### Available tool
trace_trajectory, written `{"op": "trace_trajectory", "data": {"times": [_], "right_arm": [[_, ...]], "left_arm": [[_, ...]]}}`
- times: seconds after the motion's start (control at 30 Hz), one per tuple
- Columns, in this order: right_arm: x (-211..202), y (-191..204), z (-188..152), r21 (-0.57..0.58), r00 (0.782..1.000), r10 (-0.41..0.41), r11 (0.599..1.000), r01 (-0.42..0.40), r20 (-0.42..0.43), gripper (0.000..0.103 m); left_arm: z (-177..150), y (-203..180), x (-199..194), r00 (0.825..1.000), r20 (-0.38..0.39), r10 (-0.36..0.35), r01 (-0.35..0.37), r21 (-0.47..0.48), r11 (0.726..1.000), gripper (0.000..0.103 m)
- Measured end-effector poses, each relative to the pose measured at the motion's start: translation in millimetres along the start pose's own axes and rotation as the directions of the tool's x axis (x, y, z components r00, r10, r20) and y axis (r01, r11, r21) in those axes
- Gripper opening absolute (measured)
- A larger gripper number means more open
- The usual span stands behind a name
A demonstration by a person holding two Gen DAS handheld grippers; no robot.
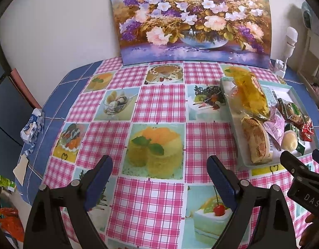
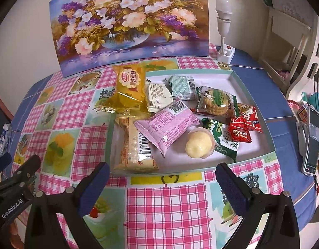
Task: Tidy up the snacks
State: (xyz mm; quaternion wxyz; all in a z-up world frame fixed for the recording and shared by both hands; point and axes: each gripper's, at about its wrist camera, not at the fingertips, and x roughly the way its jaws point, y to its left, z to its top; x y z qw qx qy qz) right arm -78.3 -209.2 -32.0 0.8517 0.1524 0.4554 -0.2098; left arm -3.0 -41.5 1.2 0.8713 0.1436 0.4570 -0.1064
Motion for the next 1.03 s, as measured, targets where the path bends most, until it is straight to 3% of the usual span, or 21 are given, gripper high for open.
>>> {"op": "trace_trajectory", "data": {"times": [1.03], "right_arm": [[9.2,0.5,1.1,-0.004,0.999,-0.026,1.000,0.026,-0.022,0.103]], "left_arm": [[-2.7,-5.6,7.1,0.999,-0.028,-0.040,0.042,0.068,0.997,0.092]]}}
